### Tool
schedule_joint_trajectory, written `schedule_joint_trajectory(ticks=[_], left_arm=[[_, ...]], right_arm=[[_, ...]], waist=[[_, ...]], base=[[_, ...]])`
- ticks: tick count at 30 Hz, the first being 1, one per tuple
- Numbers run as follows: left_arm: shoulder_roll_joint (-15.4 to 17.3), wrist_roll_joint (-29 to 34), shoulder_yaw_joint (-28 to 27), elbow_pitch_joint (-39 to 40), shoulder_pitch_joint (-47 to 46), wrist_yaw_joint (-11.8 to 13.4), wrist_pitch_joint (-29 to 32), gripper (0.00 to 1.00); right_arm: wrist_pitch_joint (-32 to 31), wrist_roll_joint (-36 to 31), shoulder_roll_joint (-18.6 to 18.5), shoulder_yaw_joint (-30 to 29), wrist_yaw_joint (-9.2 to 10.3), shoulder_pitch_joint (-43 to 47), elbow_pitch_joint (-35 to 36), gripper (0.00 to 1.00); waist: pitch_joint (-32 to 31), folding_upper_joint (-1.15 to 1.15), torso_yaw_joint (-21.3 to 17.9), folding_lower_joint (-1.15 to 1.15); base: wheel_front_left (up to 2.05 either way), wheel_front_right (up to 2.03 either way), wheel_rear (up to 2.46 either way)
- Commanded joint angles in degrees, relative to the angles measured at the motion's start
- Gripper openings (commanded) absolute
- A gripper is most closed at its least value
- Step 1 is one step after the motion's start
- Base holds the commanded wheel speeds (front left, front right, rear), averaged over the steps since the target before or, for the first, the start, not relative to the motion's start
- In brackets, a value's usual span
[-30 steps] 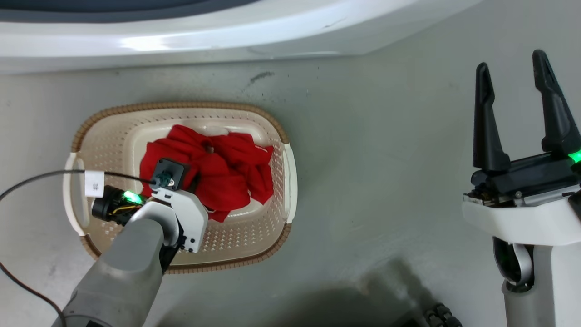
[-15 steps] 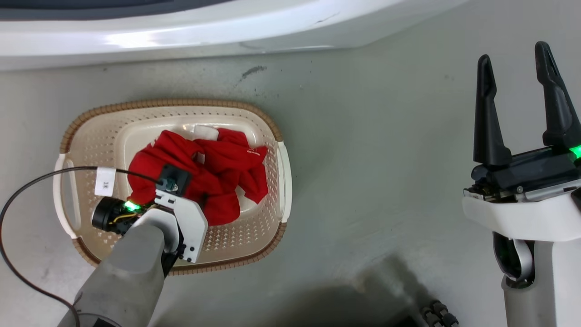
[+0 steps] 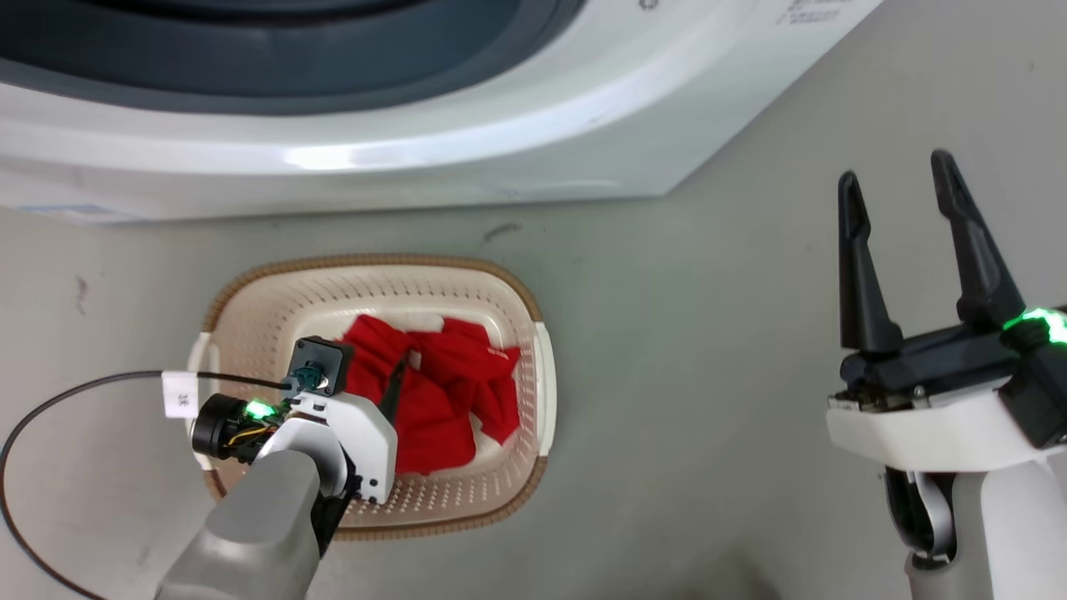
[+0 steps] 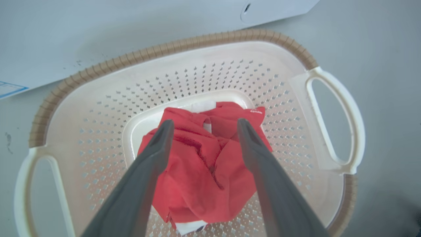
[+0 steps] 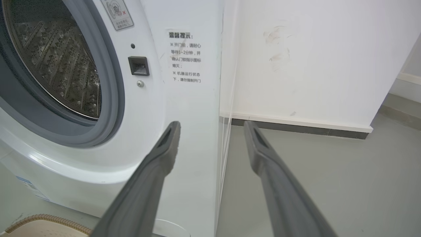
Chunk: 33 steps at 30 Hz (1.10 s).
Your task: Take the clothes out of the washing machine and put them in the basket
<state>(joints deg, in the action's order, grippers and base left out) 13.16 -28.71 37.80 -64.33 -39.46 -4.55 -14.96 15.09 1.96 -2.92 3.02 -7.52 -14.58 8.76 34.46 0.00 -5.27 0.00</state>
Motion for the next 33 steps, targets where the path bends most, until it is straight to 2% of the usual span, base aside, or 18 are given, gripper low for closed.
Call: schedule_joint_trajectory(ticks=[1, 9, 16, 25, 33], left_arm=[[0.2, 0.1, -0.7, 1.4, 1.6, 0.6, -0.3, 1.0], [0.7, 3.6, -8.7, 18.5, 11.6, 5.4, -0.2, 1.0], [-0.5, 8.7, -16.5, 31.6, 20.2, 8.1, -0.3, 1.0], [-3.7, 15.1, -26.0, 46.6, 29.4, 8.9, -0.3, 1.0], [-6.7, 20.6, -32.0, 56.1, 35.1, 9.3, -0.3, 1.0]], right_arm=[[0.1, 0.1, 0.1, -0.1, 0.05, 0.8, -0.3, 1.0], [0.1, -0.3, 0.1, 0.2, 0.06, 4.6, -1.5, 1.0], [0.1, 0.2, 0.1, 0.0, 0.06, 7.7, -2.6, 1.0], [0.1, 0.4, 0.1, 0.0, 0.05, 10.9, -3.4, 1.0], [0.1, 0.8, 0.1, -0.5, 0.06, 13.9, -4.1, 1.0]], waist=[[-3.2, 0.0, 1.3, 0.0], [-10.5, 0.0, 3.3, 0.0], [-16.4, 0.0, 4.9, 0.0], [-22.6, 0.0, 6.2, 0.0], [-27.0, 0.0, 6.2, 0.0]], base=[[0.0, 0.0, 0.0], [0.0, 0.0, 0.0], [0.0, 0.0, 0.0], [0.0, 0.0, 0.0], [0.0, 0.0, 0.0]])
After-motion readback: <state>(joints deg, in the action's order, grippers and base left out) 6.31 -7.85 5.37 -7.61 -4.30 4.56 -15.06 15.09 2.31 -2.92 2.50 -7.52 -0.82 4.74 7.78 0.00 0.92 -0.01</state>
